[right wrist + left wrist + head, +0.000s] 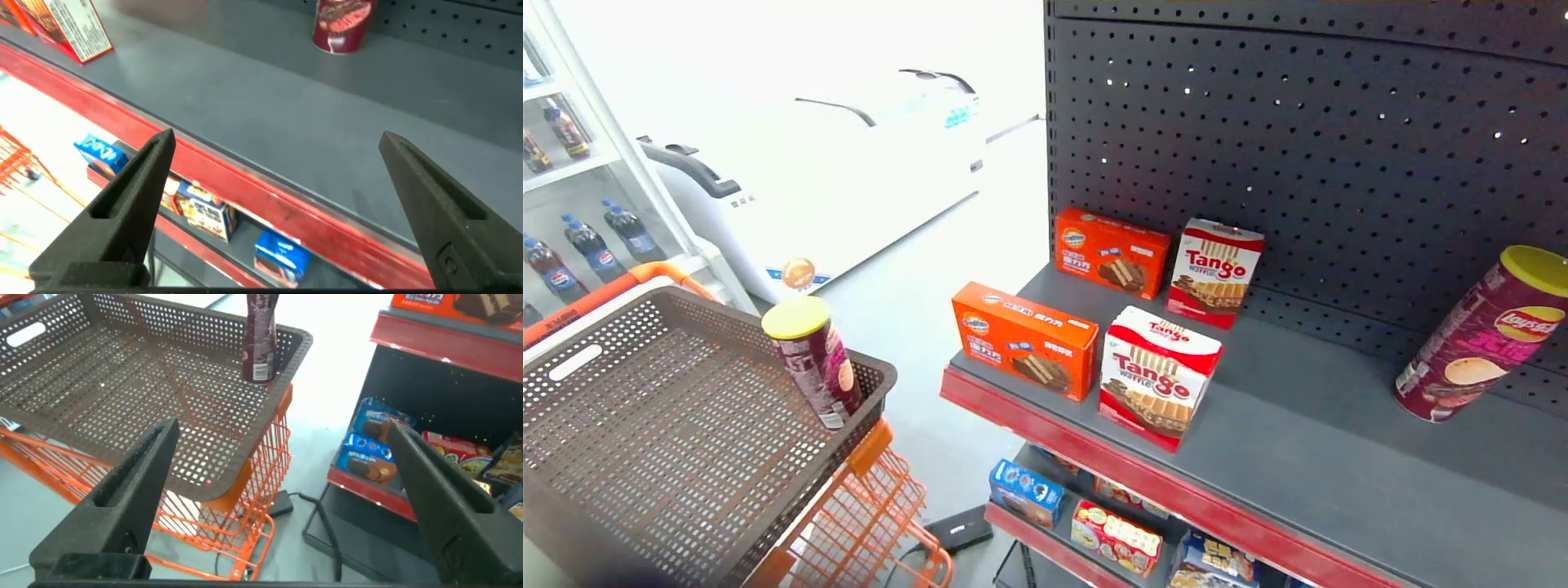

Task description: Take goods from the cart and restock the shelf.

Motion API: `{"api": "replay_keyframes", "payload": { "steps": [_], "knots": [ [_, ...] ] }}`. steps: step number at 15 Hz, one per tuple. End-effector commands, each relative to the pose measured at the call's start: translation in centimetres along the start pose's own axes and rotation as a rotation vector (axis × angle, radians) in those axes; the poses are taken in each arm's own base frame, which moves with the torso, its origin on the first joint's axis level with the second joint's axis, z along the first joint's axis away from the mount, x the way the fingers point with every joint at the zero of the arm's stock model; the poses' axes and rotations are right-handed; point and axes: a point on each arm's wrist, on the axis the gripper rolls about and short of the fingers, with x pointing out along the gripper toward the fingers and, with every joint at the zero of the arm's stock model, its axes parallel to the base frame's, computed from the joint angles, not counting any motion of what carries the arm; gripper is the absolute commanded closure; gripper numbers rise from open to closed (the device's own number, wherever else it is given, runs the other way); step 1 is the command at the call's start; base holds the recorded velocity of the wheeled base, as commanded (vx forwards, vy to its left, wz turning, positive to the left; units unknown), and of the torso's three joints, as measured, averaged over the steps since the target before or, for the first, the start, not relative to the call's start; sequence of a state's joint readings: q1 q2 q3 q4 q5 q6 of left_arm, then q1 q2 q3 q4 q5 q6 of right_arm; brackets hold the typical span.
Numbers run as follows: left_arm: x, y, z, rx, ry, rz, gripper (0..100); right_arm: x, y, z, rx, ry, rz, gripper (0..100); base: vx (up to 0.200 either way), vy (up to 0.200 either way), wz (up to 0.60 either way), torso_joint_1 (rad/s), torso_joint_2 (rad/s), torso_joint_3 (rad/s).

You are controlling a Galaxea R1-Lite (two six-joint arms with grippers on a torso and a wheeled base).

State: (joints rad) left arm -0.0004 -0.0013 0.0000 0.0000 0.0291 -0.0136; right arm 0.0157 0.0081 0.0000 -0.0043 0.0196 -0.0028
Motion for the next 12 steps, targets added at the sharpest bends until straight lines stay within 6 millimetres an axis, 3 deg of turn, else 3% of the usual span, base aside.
{"api": "replay_keyframes", "payload": {
  "steps": [1,9,12],
  "knots": [
    [0.0,0.0,0.0,0.001,0.001,0.000,0,0.0,0.0,0.0,0.000,-0.001,0.001,0,0.000,0.000,0.00,0.000,0.00,0.000],
    [0.0,-0.1,0.4,0.032,0.004,-0.052,0,0.0,0.0,0.0,0.000,-0.001,0.001,0,0.000,0.000,0.00,0.000,0.00,0.000],
    [1.0,-0.2,2.9,0.031,0.090,-0.118,0,0.0,0.0,0.0,0.000,-0.001,0.001,0,0.000,0.000,0.00,0.000,0.00,0.000]
  ]
}}
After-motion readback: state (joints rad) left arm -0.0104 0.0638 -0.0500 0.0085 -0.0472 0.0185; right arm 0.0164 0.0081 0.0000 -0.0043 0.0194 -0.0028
